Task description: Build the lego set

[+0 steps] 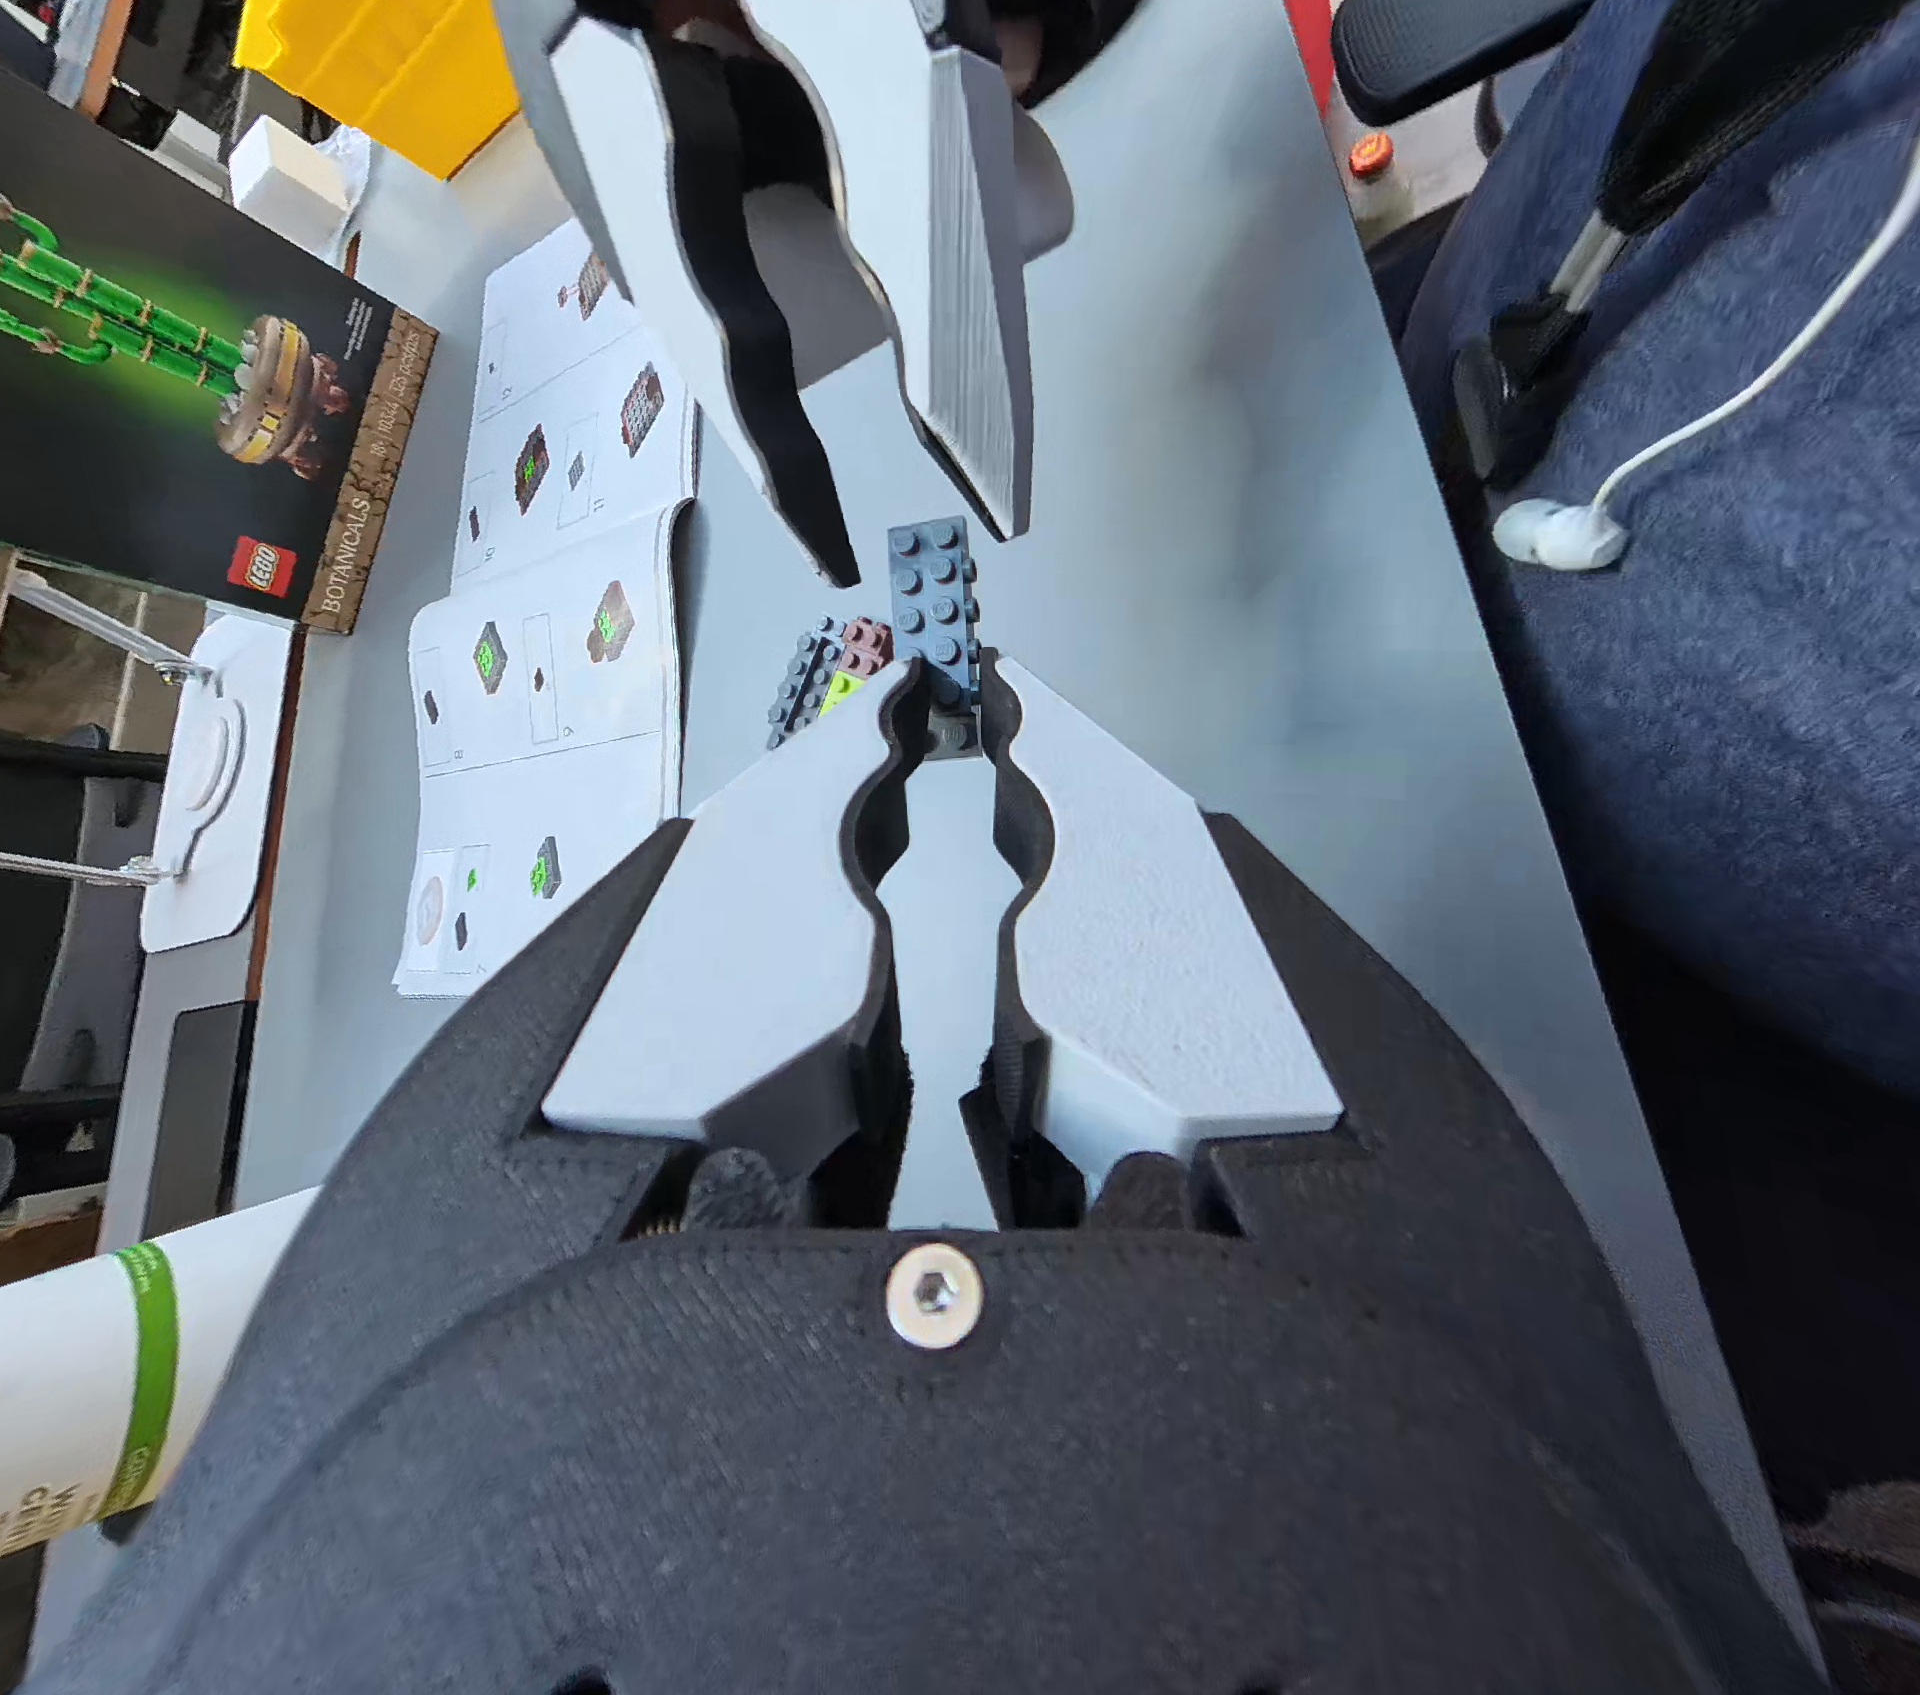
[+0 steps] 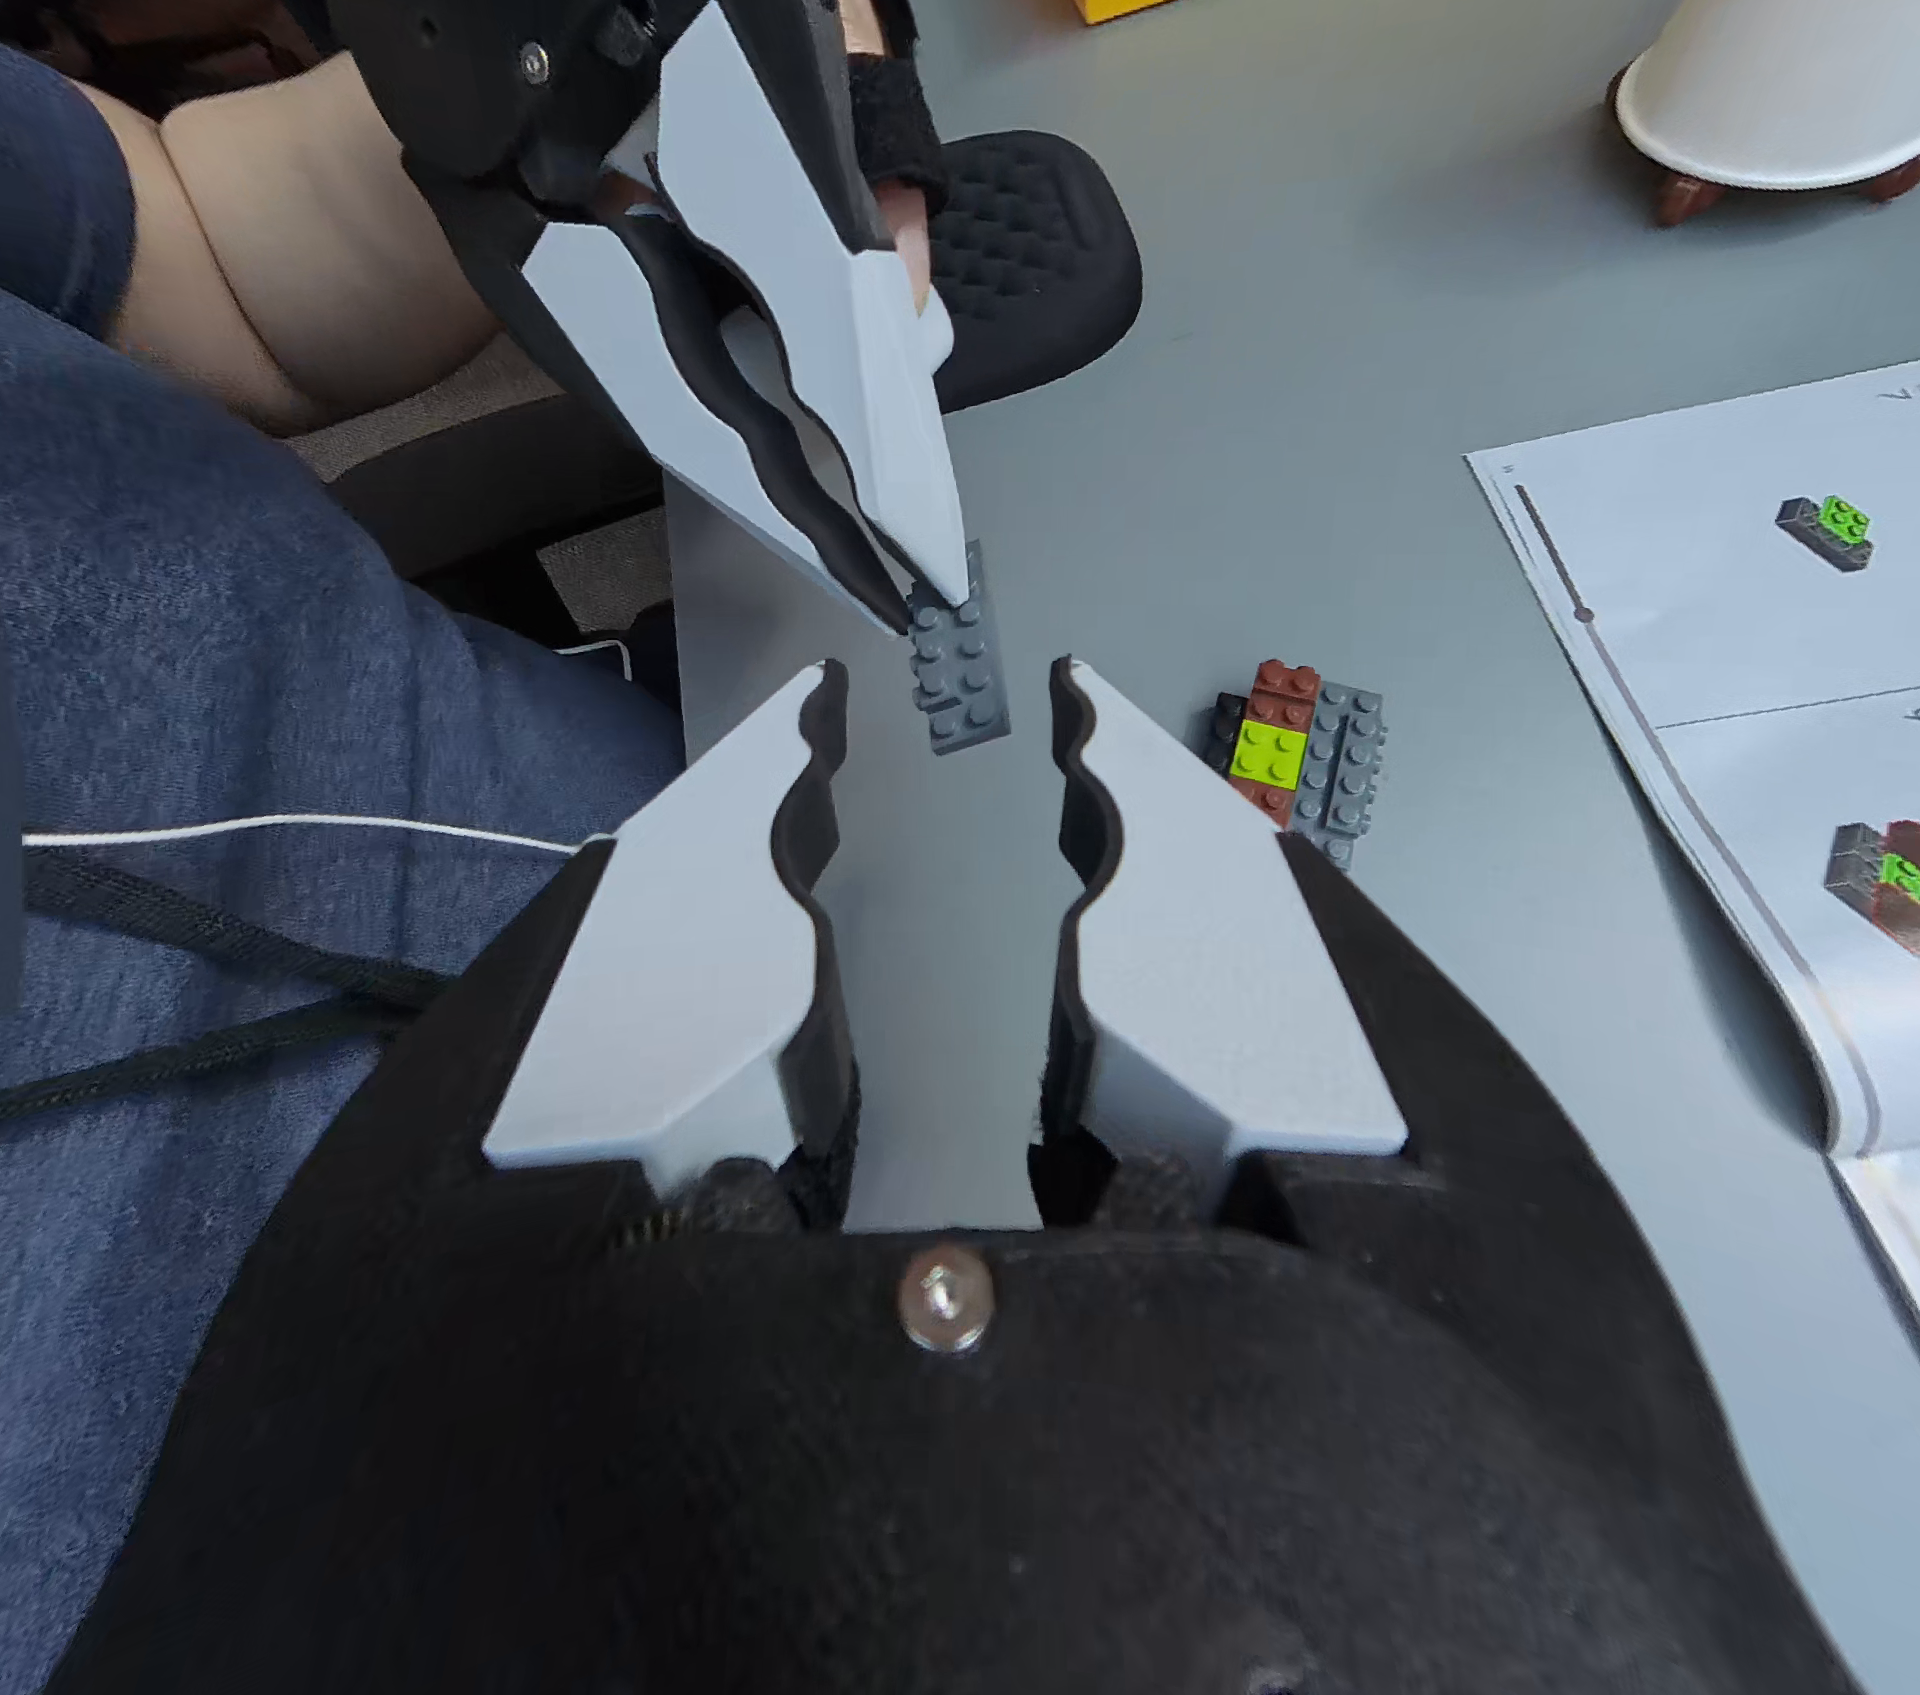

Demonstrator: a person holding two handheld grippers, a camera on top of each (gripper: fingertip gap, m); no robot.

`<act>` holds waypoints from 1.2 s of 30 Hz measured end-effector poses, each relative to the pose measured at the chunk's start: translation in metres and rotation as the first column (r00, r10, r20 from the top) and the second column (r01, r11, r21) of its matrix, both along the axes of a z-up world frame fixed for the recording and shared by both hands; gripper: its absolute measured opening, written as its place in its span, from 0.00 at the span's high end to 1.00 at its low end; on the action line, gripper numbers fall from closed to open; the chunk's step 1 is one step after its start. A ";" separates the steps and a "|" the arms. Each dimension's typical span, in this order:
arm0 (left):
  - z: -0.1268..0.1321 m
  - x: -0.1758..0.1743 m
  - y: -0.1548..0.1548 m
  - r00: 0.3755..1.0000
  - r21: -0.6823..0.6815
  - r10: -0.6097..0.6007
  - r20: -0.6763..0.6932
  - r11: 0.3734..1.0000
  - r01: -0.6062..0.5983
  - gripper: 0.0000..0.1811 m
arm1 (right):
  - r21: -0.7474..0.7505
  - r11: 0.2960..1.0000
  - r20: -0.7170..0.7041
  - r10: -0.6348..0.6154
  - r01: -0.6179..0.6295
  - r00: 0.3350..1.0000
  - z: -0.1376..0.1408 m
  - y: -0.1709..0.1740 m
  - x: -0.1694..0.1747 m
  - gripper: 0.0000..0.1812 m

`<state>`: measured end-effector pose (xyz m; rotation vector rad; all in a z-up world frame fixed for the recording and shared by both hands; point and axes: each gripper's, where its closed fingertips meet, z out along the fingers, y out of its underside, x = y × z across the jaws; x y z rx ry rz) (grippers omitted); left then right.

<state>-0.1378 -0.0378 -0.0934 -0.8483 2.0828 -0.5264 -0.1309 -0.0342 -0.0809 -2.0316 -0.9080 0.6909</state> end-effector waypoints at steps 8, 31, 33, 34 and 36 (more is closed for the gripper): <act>0.001 -0.013 -0.008 0.995 0.141 -0.083 -0.058 0.986 0.091 0.96 | -0.046 0.997 0.074 0.072 -0.068 0.995 -0.008 -0.003 -0.026 0.82; 0.032 0.010 0.013 0.942 -0.990 0.326 -0.085 -0.137 -0.042 0.79 | 0.292 0.883 -0.281 -0.289 0.369 0.915 0.016 0.022 0.004 0.91; 0.034 0.012 0.007 0.957 -0.980 0.284 -0.056 -0.201 0.002 0.82 | 0.321 0.873 -0.253 -0.295 0.368 0.921 0.014 0.024 0.004 0.91; 0.036 0.013 0.006 0.957 -0.979 0.289 -0.040 -0.204 0.021 0.84 | 0.333 0.869 -0.249 -0.292 0.365 0.923 0.013 0.023 0.003 0.91; 0.037 0.016 0.010 0.941 -0.983 0.339 -0.010 -0.178 0.053 0.85 | 0.352 0.866 -0.278 -0.266 0.356 0.923 0.017 0.020 0.000 0.91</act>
